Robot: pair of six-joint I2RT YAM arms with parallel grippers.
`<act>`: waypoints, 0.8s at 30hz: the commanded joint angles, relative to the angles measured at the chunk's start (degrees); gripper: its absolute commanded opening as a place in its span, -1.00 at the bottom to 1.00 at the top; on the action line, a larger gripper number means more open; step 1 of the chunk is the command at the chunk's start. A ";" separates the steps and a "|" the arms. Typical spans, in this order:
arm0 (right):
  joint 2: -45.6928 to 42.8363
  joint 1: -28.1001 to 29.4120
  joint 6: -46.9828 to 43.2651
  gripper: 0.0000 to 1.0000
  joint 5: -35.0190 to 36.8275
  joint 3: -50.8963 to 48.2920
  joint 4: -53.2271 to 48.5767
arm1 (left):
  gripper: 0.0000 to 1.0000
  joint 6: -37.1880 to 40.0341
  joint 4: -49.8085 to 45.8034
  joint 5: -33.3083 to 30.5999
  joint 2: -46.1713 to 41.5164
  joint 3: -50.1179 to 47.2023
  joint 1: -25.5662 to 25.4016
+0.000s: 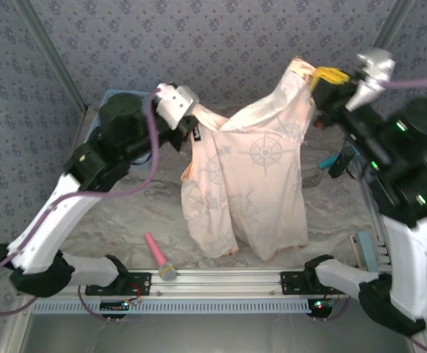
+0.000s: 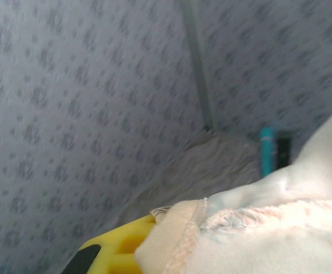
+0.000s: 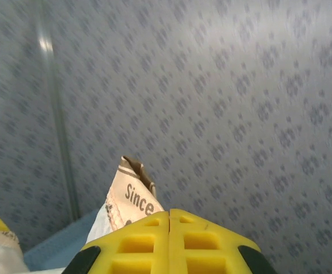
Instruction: Fold the inside-out t-shirt
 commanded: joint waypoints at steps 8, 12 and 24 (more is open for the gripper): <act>25.53 -12.21 6.62 -1.00 -10.43 17.57 2.23 | -1.00 -2.90 -4.08 0.94 20.57 20.90 10.95; 28.37 -12.07 7.19 -1.00 -12.33 23.62 0.54 | -1.00 -3.77 -9.92 1.36 28.77 33.49 12.81; 4.92 -1.76 3.33 -1.00 -8.44 5.12 -0.53 | -1.00 -0.25 -17.41 -1.04 16.86 27.67 3.97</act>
